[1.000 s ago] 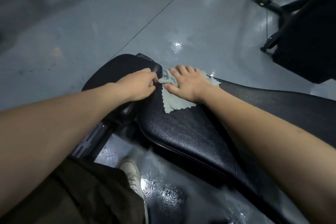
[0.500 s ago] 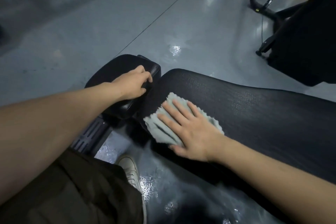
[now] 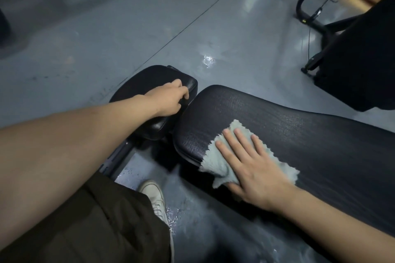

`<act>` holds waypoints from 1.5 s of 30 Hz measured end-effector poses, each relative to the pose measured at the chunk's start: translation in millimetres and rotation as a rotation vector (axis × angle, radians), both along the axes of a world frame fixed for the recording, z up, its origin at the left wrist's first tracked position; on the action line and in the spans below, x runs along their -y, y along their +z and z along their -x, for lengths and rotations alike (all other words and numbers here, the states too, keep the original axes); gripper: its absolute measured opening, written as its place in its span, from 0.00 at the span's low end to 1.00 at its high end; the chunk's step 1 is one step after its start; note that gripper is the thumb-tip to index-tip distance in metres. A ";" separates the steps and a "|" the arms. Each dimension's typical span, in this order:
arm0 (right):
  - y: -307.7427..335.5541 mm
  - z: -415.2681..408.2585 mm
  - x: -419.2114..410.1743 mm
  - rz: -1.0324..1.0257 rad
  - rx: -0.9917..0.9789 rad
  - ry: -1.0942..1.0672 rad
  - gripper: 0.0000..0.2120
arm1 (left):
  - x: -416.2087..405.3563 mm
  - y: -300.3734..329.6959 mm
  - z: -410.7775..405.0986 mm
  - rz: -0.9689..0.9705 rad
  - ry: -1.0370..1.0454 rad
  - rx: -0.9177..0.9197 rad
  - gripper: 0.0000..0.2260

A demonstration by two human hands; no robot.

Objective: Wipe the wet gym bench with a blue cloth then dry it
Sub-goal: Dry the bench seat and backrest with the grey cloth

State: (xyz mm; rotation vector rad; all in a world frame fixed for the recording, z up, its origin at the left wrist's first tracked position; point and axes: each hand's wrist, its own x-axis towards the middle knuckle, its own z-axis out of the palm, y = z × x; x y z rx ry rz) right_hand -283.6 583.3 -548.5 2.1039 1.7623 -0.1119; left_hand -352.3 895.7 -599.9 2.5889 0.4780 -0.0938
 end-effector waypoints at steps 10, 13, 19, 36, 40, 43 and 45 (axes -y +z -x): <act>-35.7 12.1 -107.7 0.008 -0.098 -0.023 0.48 | -11.7 0.8 -3.4 0.039 0.179 0.043 0.09; -35.5 3.3 -127.8 0.017 -0.153 -0.039 0.49 | -12.9 1.5 -3.3 0.028 0.227 0.020 0.10; -29.4 -49.8 -150.8 -0.022 -0.198 -0.162 0.42 | -9.1 -1.1 2.0 0.026 0.238 0.026 0.09; -5.8 -30.4 -54.2 -0.026 -0.137 -0.240 0.48 | 27.0 13.1 -12.7 0.175 -0.003 0.126 0.08; -0.1 -26.2 -49.2 -0.045 -0.271 -0.224 0.49 | 45.0 27.2 -11.3 0.322 -0.083 0.131 0.18; 12.6 -38.9 -54.5 -0.165 -0.465 -0.342 0.48 | 53.2 27.8 -4.6 0.292 -0.149 0.087 0.20; 17.3 -54.1 -59.5 -0.278 -0.407 -0.361 0.35 | 55.9 25.2 -2.8 0.249 -0.175 0.057 0.20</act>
